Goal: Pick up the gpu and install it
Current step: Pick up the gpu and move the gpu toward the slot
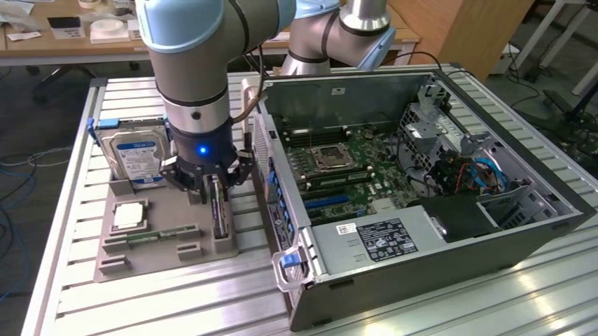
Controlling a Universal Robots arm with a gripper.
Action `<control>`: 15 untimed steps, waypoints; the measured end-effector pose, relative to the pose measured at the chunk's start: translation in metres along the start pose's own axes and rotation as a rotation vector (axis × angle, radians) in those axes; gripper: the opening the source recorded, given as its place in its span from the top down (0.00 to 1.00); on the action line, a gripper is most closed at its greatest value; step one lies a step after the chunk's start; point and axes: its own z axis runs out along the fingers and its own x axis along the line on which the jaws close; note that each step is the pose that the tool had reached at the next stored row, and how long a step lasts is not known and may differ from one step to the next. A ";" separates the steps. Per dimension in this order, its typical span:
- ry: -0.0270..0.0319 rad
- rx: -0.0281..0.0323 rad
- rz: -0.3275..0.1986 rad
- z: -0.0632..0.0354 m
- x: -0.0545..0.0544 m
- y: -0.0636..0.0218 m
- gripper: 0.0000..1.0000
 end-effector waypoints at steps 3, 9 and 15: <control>-0.0005 -0.0005 0.000 0.0009 0.000 0.0000 0.58; -0.0001 -0.0001 0.000 0.0021 0.000 -0.0001 0.58; -0.0001 -0.0002 0.000 0.0022 -0.001 0.0000 0.58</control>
